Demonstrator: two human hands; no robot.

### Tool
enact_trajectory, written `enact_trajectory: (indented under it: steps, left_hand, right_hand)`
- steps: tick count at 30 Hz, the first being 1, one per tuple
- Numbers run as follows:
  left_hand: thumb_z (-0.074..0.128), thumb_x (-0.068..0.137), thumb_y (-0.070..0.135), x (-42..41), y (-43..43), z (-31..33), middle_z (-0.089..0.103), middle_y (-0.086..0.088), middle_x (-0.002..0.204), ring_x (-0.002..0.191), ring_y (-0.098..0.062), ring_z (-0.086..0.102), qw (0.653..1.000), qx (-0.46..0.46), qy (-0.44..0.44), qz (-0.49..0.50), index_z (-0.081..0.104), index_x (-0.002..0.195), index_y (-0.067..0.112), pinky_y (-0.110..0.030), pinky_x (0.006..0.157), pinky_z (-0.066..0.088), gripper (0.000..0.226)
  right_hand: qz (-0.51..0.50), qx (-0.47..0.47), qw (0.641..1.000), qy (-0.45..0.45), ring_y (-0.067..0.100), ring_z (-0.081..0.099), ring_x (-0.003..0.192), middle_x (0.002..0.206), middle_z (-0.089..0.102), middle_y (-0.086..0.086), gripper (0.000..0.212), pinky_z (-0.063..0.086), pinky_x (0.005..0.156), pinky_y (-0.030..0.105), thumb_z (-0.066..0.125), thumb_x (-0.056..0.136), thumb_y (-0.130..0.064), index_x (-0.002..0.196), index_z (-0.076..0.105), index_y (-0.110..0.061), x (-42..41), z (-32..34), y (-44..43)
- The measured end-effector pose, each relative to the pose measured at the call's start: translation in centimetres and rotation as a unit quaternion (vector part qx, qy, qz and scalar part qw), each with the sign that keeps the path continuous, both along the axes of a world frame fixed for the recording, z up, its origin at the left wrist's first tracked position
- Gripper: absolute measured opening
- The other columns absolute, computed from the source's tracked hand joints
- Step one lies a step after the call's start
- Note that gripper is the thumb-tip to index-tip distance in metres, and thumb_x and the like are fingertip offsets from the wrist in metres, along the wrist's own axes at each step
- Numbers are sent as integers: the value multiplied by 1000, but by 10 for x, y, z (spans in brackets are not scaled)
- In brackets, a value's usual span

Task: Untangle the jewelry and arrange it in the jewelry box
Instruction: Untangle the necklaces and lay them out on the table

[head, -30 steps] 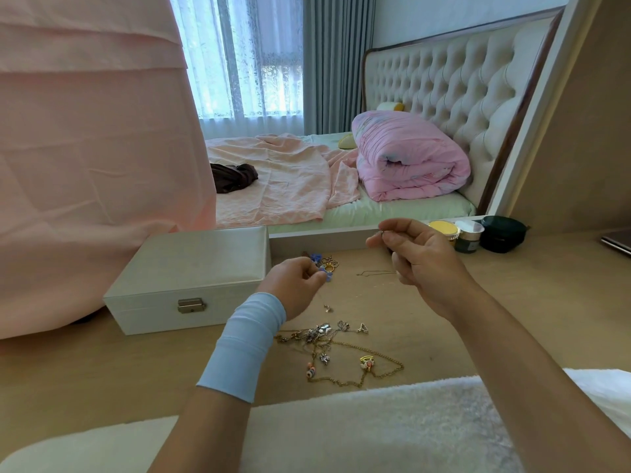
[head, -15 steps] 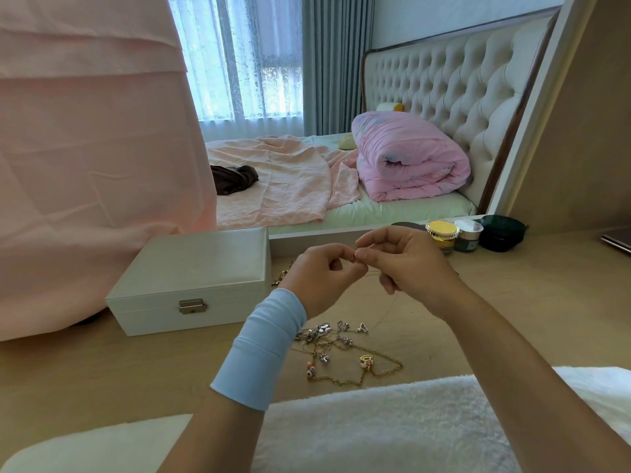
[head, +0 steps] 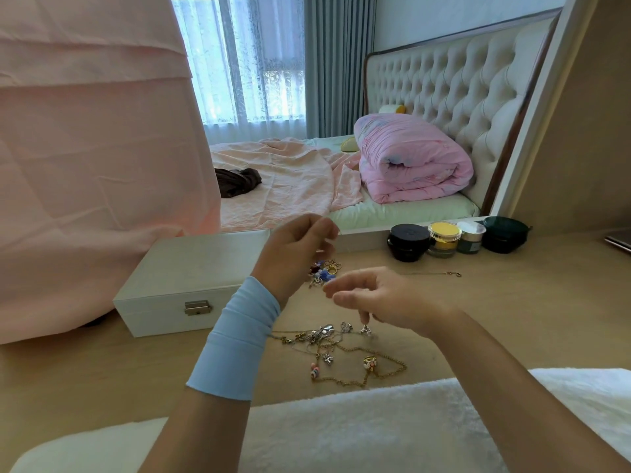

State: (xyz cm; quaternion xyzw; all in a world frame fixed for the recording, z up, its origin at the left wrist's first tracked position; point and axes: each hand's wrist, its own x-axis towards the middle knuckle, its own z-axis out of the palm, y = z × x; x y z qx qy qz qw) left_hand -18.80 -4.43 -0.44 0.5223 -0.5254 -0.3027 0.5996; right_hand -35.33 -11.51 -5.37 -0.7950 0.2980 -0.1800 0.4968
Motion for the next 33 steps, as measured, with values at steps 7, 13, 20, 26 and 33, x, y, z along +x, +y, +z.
enact_trajectory:
  steps: [7,13,20,26,33]
  left_hand:
    - [49,101,18,16,1,0,61,0,75,64,-15,59,986,-41,151,62,62,87,12,-30,67,55,21]
    - [48,101,15,33,1,-7,61,-2,76,62,-15,61,977,-34,152,146,60,91,10,-28,64,59,17]
    - [53,99,25,53,0,-25,69,4,81,74,-17,65,937,24,-205,281,63,91,19,-32,76,54,14]
    - [49,97,35,31,-5,-43,67,0,80,71,-19,61,827,120,-493,242,66,92,20,-31,72,54,23]
    - [43,99,32,-6,-20,-65,69,0,95,88,-21,61,755,93,-616,206,64,97,17,-29,79,44,26]
  right_hand:
    - [-27,19,999,16,8,58,75,89,76,-6,24,46,66,11,58,101,-24,92,77,-12,-9,-10,-9]
    - [-66,99,992,-35,23,69,105,106,76,3,30,51,90,37,49,105,-26,101,72,-7,-28,-22,-26]
    - [-153,182,967,-89,18,60,64,80,64,7,24,49,61,30,53,104,-20,104,73,-7,-41,-34,-40]
    - [-260,36,964,41,14,54,52,82,69,6,13,41,45,22,61,100,-17,104,73,-16,-55,-40,-54]
    - [-325,-98,929,149,14,64,83,95,75,1,11,48,74,26,66,95,-21,95,77,-19,-69,-42,-63]
